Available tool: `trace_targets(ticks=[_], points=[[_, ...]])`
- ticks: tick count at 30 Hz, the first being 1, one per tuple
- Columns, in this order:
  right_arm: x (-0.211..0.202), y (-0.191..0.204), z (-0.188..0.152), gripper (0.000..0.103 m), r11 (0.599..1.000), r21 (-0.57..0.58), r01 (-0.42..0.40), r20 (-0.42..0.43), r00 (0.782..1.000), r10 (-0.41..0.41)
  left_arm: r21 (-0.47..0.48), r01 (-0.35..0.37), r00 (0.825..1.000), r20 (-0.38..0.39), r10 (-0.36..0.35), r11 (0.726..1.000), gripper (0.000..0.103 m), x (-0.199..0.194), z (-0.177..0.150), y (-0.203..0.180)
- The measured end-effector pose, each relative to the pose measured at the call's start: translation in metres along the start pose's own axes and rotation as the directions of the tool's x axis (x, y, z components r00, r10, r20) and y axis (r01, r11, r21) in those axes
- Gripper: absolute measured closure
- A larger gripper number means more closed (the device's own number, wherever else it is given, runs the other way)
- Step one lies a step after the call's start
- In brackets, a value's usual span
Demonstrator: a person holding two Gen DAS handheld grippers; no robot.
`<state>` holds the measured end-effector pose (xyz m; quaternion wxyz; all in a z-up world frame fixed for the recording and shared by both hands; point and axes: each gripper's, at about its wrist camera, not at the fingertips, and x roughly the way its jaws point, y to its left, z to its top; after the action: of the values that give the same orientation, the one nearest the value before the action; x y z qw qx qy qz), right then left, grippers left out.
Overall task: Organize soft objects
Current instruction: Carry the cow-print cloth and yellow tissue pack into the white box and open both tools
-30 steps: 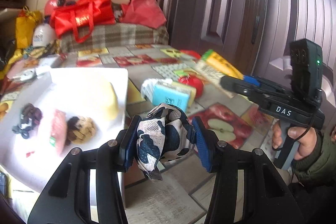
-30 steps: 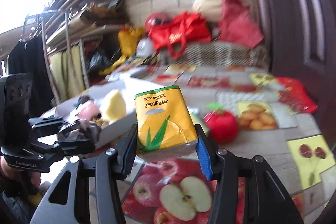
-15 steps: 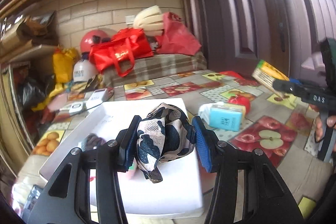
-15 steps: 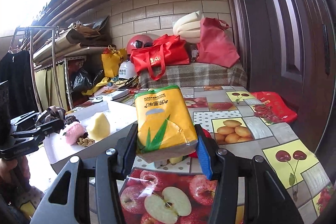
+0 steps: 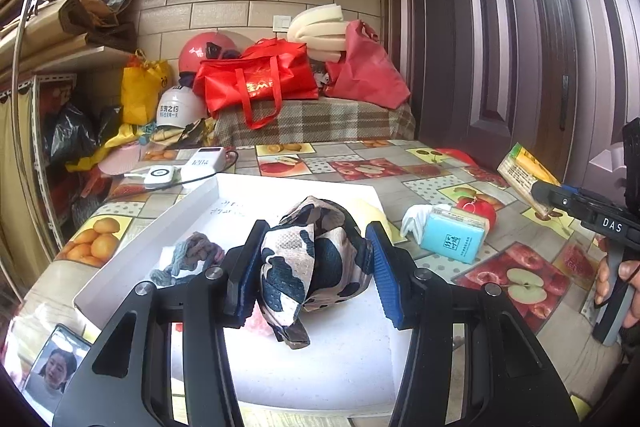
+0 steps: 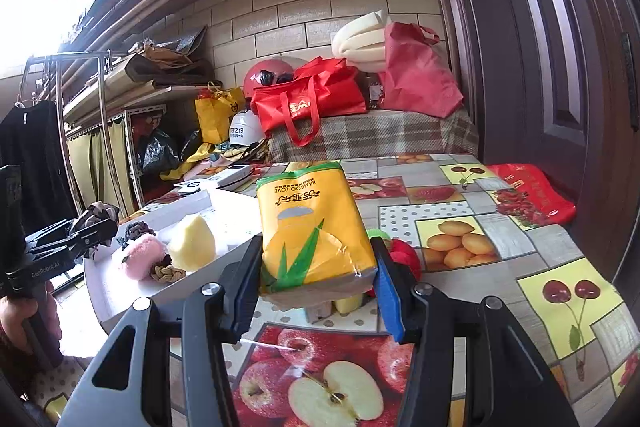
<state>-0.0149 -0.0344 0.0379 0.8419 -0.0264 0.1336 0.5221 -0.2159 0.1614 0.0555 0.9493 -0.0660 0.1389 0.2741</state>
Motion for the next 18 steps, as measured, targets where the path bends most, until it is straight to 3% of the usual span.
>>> trace_targets(ticks=[6,18], points=[[0.012,0.016,0.001,0.052,0.999,-0.024,-0.045,-0.024,0.999,0.044,0.015,-0.008,1.0,-0.024,0.009,1.0,0.054,0.008,0.0,0.007],[0.047,0.06,-0.005,0.052,0.984,-0.116,-0.138,-0.115,0.986,0.125,-0.051,-0.057,0.998,-0.043,0.055,0.997,0.054,0.014,0.0,0.046]])
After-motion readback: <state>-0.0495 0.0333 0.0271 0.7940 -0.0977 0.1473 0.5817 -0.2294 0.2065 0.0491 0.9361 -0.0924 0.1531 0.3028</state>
